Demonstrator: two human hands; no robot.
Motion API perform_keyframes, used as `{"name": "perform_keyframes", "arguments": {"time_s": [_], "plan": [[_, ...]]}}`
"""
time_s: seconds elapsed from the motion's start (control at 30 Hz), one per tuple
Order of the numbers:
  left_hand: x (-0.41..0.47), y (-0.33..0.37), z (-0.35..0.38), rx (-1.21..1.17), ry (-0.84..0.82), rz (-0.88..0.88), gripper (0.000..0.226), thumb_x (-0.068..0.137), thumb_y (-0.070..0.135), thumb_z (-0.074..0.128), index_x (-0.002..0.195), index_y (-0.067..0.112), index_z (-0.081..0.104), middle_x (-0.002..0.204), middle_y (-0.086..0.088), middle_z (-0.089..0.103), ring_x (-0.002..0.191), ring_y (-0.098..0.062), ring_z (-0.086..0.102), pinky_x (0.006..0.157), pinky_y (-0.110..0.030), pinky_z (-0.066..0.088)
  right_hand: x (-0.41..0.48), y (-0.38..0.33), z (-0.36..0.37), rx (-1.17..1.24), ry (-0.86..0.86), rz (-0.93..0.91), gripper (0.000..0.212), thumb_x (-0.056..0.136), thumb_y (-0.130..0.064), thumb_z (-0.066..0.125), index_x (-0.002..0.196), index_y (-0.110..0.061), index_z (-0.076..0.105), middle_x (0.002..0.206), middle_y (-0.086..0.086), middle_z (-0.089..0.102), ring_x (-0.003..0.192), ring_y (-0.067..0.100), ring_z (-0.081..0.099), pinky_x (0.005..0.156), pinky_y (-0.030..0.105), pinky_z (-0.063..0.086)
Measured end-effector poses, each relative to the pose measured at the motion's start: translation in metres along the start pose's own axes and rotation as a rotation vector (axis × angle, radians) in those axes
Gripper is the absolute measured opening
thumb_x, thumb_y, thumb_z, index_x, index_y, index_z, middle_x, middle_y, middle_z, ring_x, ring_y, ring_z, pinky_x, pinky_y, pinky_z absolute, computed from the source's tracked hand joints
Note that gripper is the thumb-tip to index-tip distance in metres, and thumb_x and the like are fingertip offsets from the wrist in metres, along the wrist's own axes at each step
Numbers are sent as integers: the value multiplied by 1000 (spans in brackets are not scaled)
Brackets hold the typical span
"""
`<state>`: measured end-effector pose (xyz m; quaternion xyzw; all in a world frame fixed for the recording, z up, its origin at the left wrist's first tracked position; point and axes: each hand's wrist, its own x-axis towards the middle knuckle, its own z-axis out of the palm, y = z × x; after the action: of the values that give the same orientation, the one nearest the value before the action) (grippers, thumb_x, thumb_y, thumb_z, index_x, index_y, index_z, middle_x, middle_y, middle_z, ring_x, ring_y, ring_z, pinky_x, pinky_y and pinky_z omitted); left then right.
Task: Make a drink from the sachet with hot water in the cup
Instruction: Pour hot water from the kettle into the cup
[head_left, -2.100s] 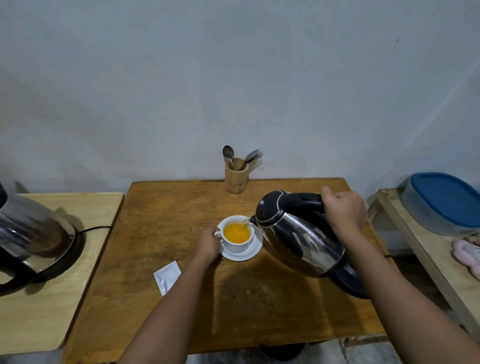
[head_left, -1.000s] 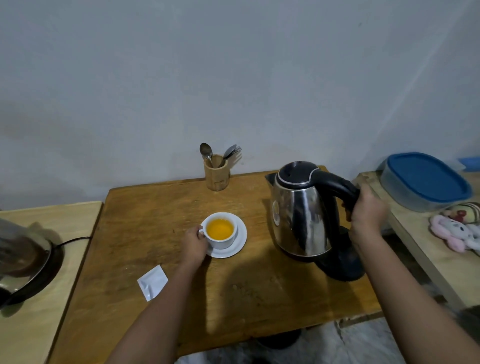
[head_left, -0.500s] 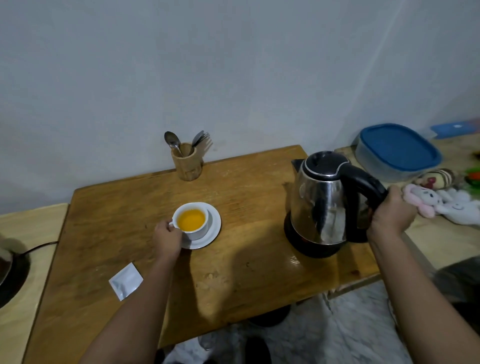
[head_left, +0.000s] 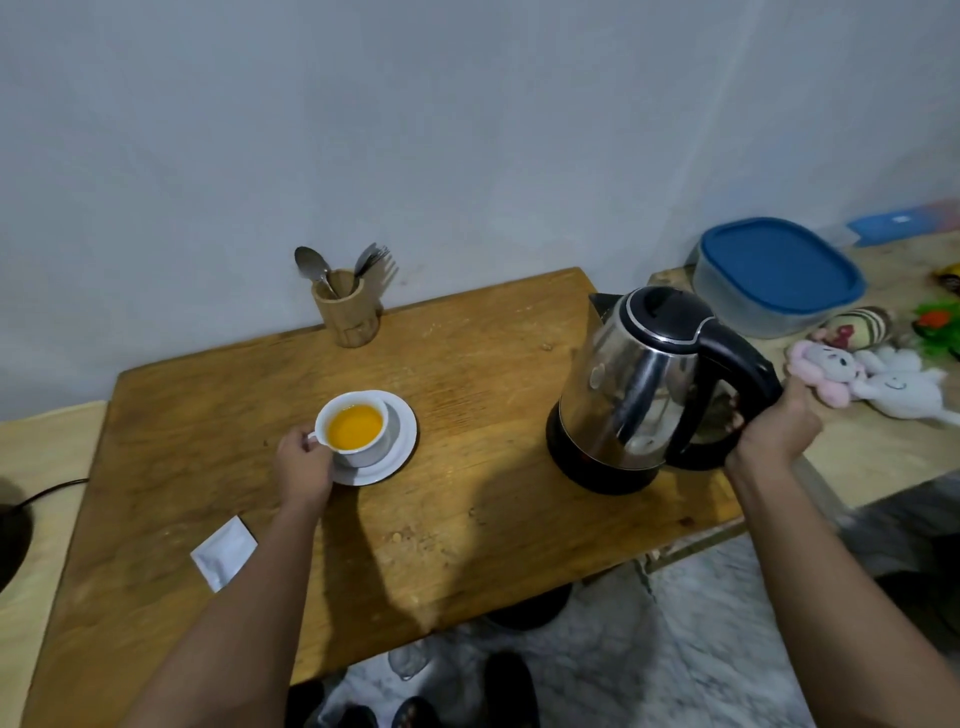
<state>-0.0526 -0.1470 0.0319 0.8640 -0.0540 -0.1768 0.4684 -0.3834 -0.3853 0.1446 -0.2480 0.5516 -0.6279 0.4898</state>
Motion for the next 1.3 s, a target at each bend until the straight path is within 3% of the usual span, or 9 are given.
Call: {"name": "perform_keyframes", "arguments": {"time_s": [0.27,0.57,0.73,0.87,1.13,1.23,1.3], "plan": [[-3,-2,0,-36,-8,2,23,87,7,45,107,7,57,119,-21,57,98,-29,53,78,-37,41,-4,3,-2,-37,-69,20,32,85,-15,43,54,-18,41,27,-16,44,29,-2,39,37,16,31],[-4,-2,-3,-24,-25,-3,26,90,7,41,112,4,55,118,-20,57,95,-25,49,79,-37,41,-20,-3,4,-174,-147,-89,40,90,-4,37,52,-15,34,21,-13,36,24,2,35,32,14,23],[-4,-6,-8,-31,-70,2,24,91,10,41,110,4,55,115,-22,59,93,-25,50,76,-36,39,4,13,-14,-178,-93,15,29,76,-22,45,48,-21,38,37,-12,42,45,9,38,47,27,28],[-3,-3,-9,-36,-97,-7,26,92,11,41,113,5,55,116,-20,59,94,-25,51,77,-37,39,11,22,-28,-243,-30,48,26,79,-23,43,53,-21,39,58,-3,41,54,10,36,53,28,29],[1,-3,-13,10,-133,8,27,93,11,40,115,4,53,116,-19,58,95,-25,50,79,-37,40,3,20,-26,-302,-2,39,27,87,-19,37,60,-17,41,62,-1,37,61,13,37,51,22,33],[3,-4,-14,36,-158,17,27,94,13,39,116,5,52,117,-19,57,95,-25,50,79,-37,40,-5,19,-25,-360,10,-24,31,91,-19,36,62,-15,44,61,-1,38,56,11,35,41,13,30],[4,-3,-15,52,-174,27,28,94,13,39,117,4,51,115,-19,56,95,-25,49,79,-37,39,-12,20,-24,-382,19,-95,33,93,-24,36,61,-18,44,61,-1,38,54,9,34,42,15,29]]}}
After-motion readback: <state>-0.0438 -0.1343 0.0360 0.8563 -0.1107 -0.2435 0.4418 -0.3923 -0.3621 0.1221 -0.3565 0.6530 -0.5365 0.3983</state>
